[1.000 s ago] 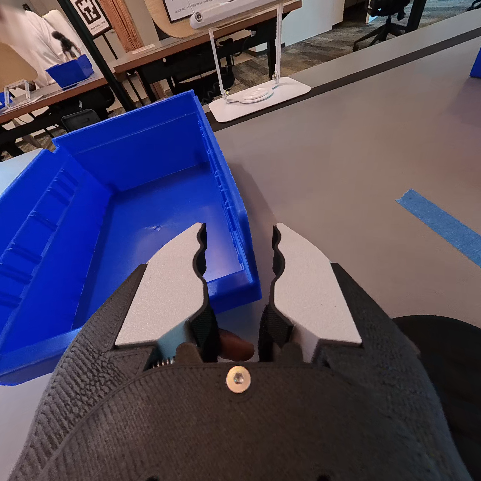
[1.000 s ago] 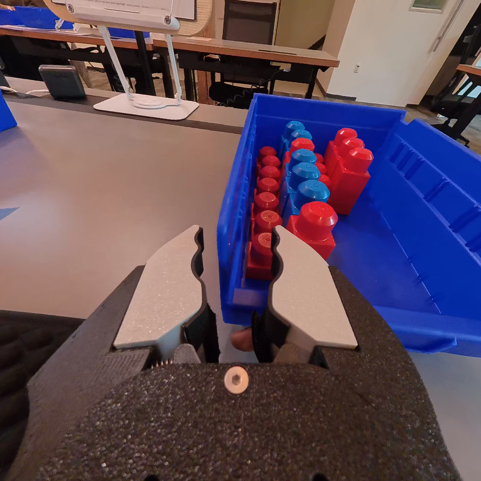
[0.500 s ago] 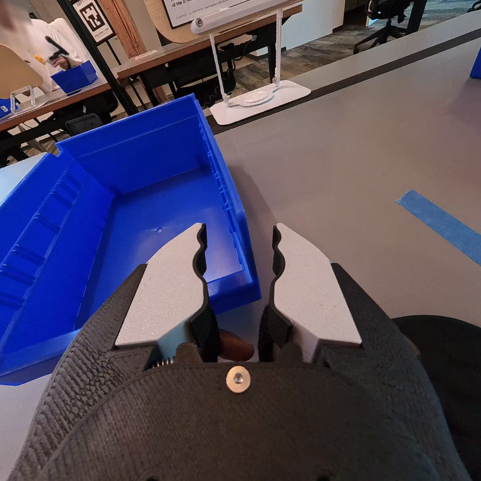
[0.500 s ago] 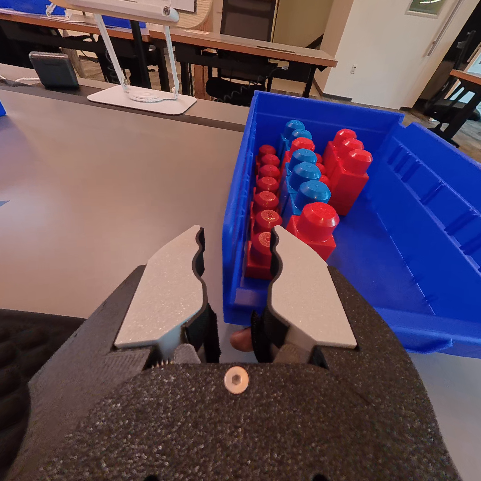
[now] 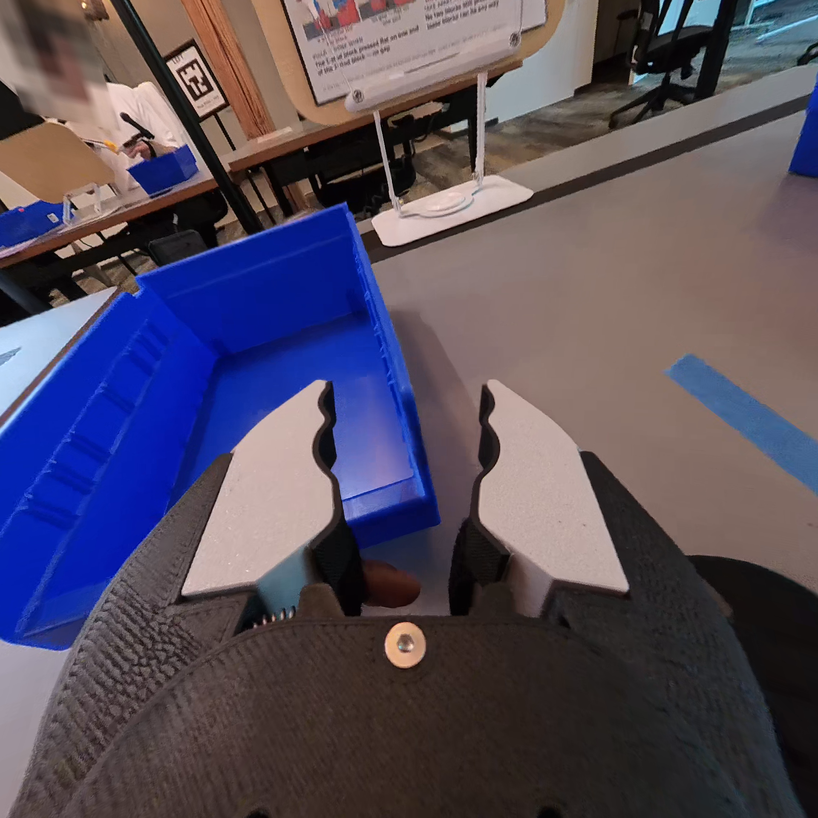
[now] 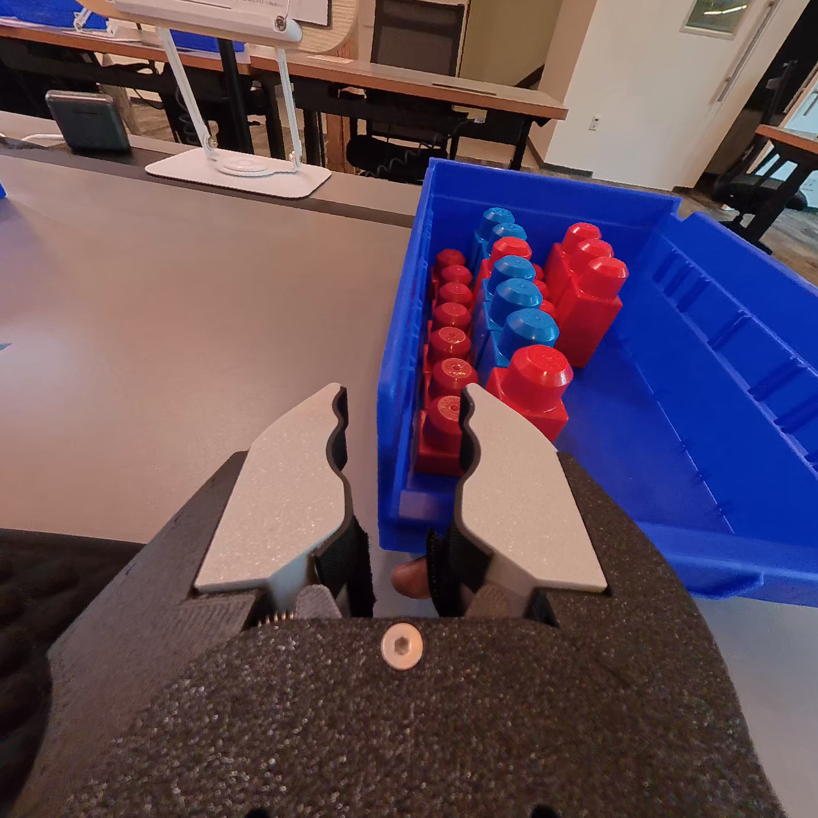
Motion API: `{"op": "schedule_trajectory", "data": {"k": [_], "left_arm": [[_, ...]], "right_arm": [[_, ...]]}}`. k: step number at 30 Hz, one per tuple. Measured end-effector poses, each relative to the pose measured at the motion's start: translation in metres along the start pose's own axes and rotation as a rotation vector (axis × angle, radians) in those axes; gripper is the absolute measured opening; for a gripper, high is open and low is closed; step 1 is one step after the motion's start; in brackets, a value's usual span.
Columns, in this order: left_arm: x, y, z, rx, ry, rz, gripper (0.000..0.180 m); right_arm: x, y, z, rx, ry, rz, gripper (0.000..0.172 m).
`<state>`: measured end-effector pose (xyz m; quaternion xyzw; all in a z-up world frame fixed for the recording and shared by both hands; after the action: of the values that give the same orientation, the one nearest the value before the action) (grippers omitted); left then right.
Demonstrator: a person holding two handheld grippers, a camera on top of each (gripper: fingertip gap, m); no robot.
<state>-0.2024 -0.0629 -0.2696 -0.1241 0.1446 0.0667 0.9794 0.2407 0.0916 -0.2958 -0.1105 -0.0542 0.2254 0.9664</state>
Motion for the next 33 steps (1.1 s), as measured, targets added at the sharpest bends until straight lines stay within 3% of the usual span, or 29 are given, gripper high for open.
{"op": "schedule_trajectory", "data": {"k": [5, 9, 12, 16, 20, 33], "left_arm": [[0.012, -0.005, 0.019, 0.046, 0.005, -0.014, 0.071], [0.014, -0.001, 0.016, 0.015, -0.046, -0.03, 0.071], [0.0, 0.005, 0.003, -0.076, -0.011, 0.027, 0.059], [-0.01, 0.017, -0.013, -0.193, -0.057, -0.073, 0.048], [-0.006, 0.022, -0.013, -0.217, -0.04, -0.138, 0.016], [0.023, 0.036, 0.001, -0.248, 0.03, -0.187, 0.017]], "right_arm": [[0.001, -0.002, 0.001, 0.019, 0.014, 0.003, 0.049], [0.001, -0.002, 0.001, 0.025, 0.011, 0.002, 0.049], [0.001, -0.002, 0.001, 0.019, 0.009, -0.008, 0.043], [0.001, 0.004, -0.002, -0.035, -0.037, -0.031, 0.036], [0.0, 0.009, -0.002, -0.064, -0.079, -0.046, 0.011], [-0.026, 0.02, 0.007, -0.165, -0.209, -0.007, 0.01]]}}
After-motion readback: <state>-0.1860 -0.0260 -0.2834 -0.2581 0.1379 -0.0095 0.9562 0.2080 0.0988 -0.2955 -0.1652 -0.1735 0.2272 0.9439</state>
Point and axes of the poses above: each gripper's, where its closed fingertips meet, y out along the fingers, z out of its top, x = y × z across the jaws, the point moved 7 cm from there along -y, back along the fingers, and after that the axes turned 3 degrees about y, right-handed, at the moved point
